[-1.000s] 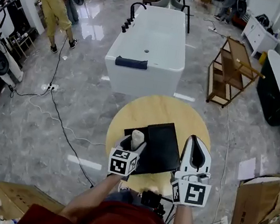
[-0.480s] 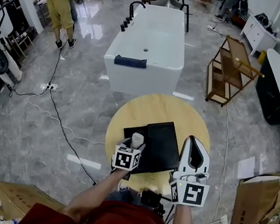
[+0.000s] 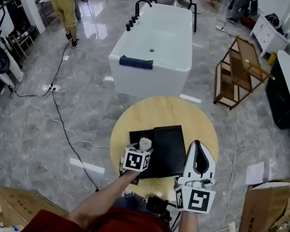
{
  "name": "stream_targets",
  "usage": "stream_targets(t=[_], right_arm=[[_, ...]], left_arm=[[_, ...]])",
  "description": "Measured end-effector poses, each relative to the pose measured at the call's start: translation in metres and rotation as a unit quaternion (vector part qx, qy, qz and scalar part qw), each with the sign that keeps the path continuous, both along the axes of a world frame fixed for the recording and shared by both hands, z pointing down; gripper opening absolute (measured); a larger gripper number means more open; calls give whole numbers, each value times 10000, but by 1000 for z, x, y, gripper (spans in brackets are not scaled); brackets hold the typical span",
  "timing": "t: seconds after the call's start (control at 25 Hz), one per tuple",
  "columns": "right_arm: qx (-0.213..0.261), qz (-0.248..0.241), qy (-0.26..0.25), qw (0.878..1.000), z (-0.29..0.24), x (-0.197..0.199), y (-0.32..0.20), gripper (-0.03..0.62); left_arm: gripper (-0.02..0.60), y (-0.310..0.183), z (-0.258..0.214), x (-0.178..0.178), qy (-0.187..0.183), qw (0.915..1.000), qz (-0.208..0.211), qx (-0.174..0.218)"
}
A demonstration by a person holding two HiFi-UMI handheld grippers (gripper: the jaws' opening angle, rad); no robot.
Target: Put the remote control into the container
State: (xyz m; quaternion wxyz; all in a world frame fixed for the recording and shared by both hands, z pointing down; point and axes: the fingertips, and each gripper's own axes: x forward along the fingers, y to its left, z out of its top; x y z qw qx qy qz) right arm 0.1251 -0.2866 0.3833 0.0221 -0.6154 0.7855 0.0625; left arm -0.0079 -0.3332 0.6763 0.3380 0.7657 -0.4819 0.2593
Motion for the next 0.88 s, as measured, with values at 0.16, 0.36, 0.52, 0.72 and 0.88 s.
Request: stream_targets(t=[0.16,0.36,0.52,0.72,0.88], right_arm=[[-26,-15,21,10000,2,-4,0,21],[-29,-49,29,10000,3,-6,0,21],[-51,-84,52,9999,7,-9,1,21],[-91,-135,82,9998,7,-14,-1,21],[-82,-162,96,9998,6,-19,-1,21]], left_arm=[[276,0,5,0,-47,9998,-79,-179],[276,-1,18,0,-136,9991,-106,-393],[276,3,29,3,-74,9979,-200,-619],[276,-2,35,4,-254,9968,-234,-724],[276,-3,39,3,-395,9953,-211,-857]])
